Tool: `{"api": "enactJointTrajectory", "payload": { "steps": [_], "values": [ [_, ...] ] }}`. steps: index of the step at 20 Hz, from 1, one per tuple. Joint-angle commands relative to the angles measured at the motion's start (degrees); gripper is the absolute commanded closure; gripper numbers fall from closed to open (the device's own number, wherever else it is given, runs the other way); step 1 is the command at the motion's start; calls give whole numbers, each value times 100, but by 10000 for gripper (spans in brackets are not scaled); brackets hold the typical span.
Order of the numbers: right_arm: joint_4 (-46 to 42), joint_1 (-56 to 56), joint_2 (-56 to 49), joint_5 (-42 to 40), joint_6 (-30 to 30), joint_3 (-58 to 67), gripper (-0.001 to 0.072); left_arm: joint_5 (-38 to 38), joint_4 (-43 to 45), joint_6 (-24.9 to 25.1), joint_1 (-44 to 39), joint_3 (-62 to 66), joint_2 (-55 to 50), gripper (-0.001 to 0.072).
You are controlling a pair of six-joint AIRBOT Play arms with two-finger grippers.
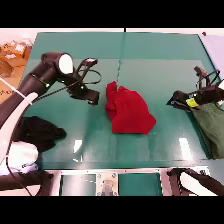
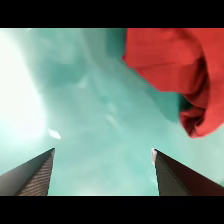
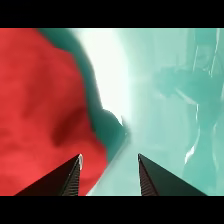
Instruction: Fold the shirts.
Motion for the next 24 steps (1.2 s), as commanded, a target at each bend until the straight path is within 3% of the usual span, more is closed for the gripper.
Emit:
{"api": "enactJointTrajectory", "payload": {
  "steps": [1, 4, 10, 11, 13, 14, 19, 20, 22, 23, 24],
  "values": [
    [232, -133, -146, -498, -52, -560, 290, 1377, -1088, 254, 369, -892, -35, 12],
    [649, 37, -337, -529, -337, -793, 279, 2673, -1934, 503, 369, -1410, -424, 12],
    [780, 675, -437, -737, -393, -1051, 277, 3309, -4315, 1982, 369, -1388, -1279, 43],
    [815, 791, -437, -817, -393, -1060, 246, 3274, -4533, 2166, 369, -1390, -1314, 116],
    [914, 990, -439, -896, -391, -1060, 207, 3093, -4542, 2415, 369, -1390, -1325, 531],
    [1047, 1049, -437, -892, -393, -1060, 207, 2896, -4535, 2557, 382, -1375, -1325, 686],
    [1222, 1416, -586, -1207, -391, -1058, 223, 2509, -4409, 2605, 610, -1377, -1325, 688],
    [1250, 1458, -702, -1292, -391, -1058, 242, 2492, -4402, 2605, 699, -1377, -1322, 688],
    [1338, 1480, -1012, -1445, -472, -1058, 530, 2312, -4398, 2573, 966, -1377, -1322, 688],
    [1349, 1478, -1158, -1510, -533, -1058, 544, 2166, -4380, 2533, 1115, -1377, -1322, 689],
    [1349, 1471, -1244, -1554, -643, -1058, 664, 2026, -4332, 2496, 1274, -1377, -1318, 689]
  ]
}}
